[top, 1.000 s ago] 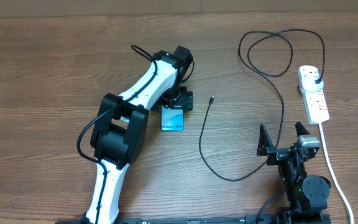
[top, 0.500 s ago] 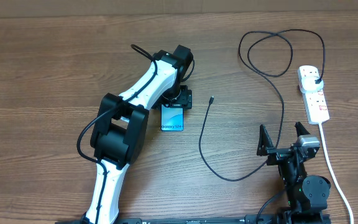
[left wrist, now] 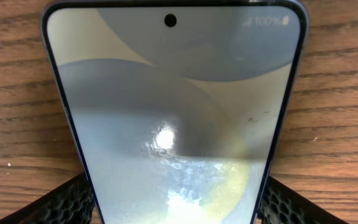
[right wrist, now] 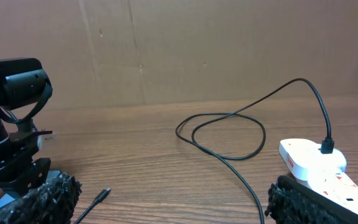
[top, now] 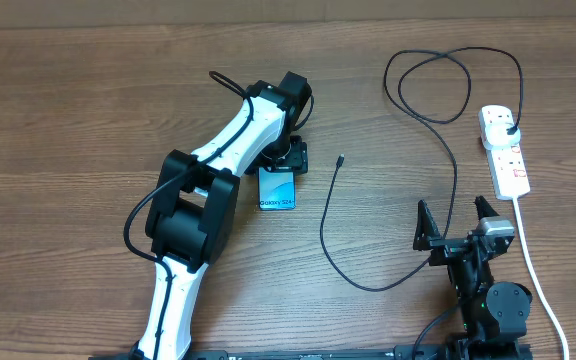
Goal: Plug charger to phone and switch on socket
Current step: 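Close the left gripper on the phone's top end, then lift the phone with the left gripper and tilt it upright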
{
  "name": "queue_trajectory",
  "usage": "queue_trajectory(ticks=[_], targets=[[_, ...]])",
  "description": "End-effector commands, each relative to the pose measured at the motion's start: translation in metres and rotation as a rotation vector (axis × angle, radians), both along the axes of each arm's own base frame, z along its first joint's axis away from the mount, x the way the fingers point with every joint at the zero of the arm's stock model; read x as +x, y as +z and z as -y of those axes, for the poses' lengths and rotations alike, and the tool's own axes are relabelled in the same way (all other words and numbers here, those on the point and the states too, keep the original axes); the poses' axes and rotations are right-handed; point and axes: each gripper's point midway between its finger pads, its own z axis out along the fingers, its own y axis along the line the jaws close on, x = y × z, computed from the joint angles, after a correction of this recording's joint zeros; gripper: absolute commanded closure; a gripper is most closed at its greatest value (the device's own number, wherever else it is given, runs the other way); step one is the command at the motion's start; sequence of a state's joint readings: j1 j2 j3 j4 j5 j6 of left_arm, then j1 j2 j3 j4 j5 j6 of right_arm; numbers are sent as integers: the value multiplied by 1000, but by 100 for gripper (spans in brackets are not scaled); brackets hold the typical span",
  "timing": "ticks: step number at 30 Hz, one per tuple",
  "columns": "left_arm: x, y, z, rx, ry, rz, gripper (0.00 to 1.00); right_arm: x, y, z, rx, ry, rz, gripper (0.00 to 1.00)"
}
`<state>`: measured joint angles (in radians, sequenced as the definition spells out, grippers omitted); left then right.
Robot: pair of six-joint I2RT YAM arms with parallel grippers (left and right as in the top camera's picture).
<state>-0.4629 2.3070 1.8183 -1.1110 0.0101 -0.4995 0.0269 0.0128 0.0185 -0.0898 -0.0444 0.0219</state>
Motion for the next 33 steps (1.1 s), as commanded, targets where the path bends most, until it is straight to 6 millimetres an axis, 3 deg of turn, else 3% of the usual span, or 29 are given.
queue_trajectory(ticks=[1, 7, 14, 18, 25, 33], targets=[[7, 8, -7, 15, 31, 11, 20, 0, -1, 1, -5, -7, 5, 0], [13, 42, -5, -11, 25, 7, 21, 0, -1, 1, -5, -7, 5, 0], [2, 83, 22, -212, -73, -72, 23, 0, -1, 1, -5, -7, 5, 0], [-9, 92, 32, -321, -109, -132, 24, 0, -1, 1, -4, -7, 5, 0], [-19, 96, 26, -363, -141, -187, 27, 0, -1, 1, -4, -7, 5, 0], [-40, 138, 55, -770, -205, -295, 28, 0, -1, 1, -5, -7, 5, 0]])
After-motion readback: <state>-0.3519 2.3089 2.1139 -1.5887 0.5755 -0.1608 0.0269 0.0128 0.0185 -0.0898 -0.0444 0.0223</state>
